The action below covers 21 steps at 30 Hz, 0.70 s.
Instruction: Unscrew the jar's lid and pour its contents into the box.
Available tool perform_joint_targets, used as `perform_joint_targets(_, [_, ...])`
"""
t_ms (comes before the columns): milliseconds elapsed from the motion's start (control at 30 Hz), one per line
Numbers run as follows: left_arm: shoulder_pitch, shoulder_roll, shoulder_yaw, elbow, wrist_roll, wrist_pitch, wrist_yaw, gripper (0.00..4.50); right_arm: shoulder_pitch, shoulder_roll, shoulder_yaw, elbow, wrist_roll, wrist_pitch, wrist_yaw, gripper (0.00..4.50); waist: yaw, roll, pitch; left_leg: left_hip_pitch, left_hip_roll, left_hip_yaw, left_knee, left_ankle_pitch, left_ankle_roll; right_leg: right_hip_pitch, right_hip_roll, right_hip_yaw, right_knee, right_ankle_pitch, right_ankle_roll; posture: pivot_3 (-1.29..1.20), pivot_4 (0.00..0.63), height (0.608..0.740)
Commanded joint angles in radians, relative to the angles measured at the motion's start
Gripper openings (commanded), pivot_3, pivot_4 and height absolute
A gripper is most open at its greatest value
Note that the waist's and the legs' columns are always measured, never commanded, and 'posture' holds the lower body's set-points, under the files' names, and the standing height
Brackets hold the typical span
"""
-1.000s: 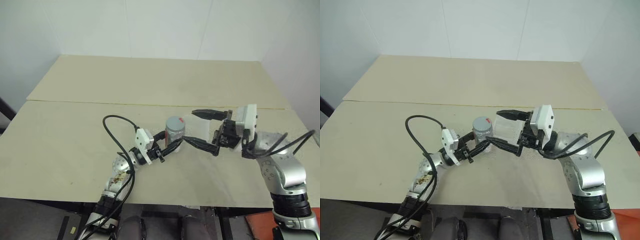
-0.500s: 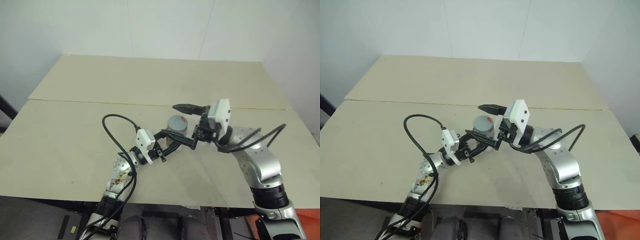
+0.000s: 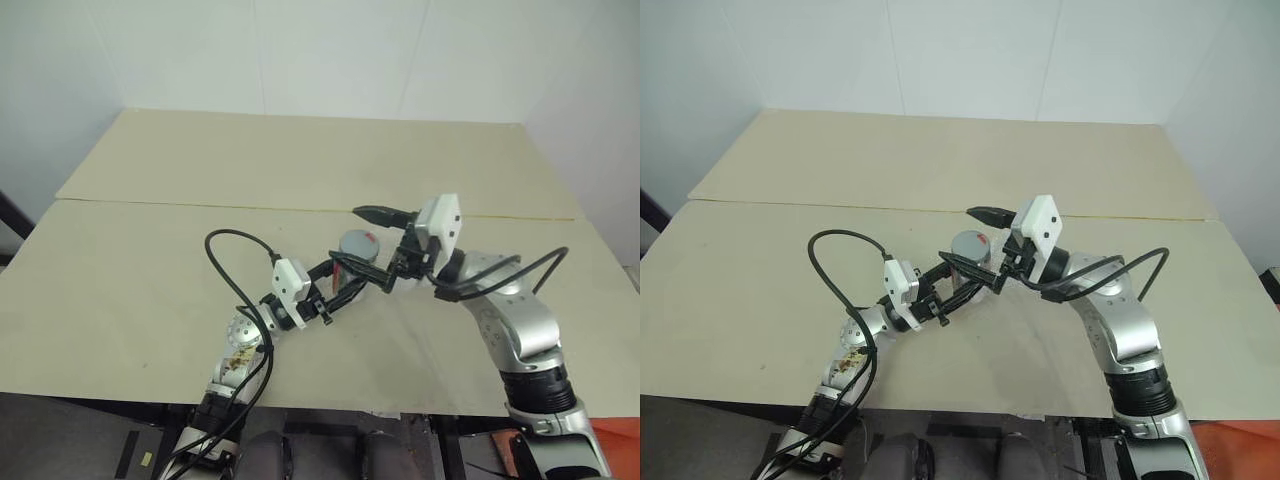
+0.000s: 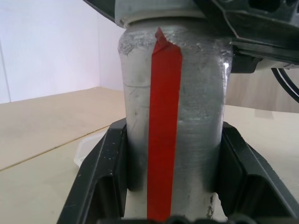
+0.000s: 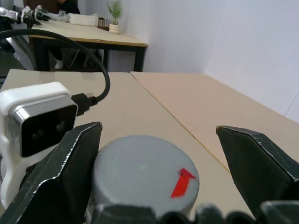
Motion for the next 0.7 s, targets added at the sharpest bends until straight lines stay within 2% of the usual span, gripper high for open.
perform_joint_targets(33, [-0.003,-0.010,-0.002,-0.013,-0.001,-0.031,-0.002,2.10,0.019,-0.020,-0.054,-0.051,0.029,-0.009,0.004,4.50,0.000,0.000,0.000,0.000,0.000,0.000,0.000,0.000,0.000,0.000,0.000,0.000,0.000,0.000,0.000,0.00,0.150,0.740])
perform_joint_targets(700, [-0.003,-0.008,-0.001,0.001,0.002,-0.060,-0.016,2.10,0.137,-0.108,-0.172,-0.103,0.073,-0.026,0.048,4.50,0.001,0.000,0.000,0.000,0.000,0.000,0.000,0.000,0.001,0.000,0.000,0.000,0.000,0.000,0.000,0.00,0.150,0.740])
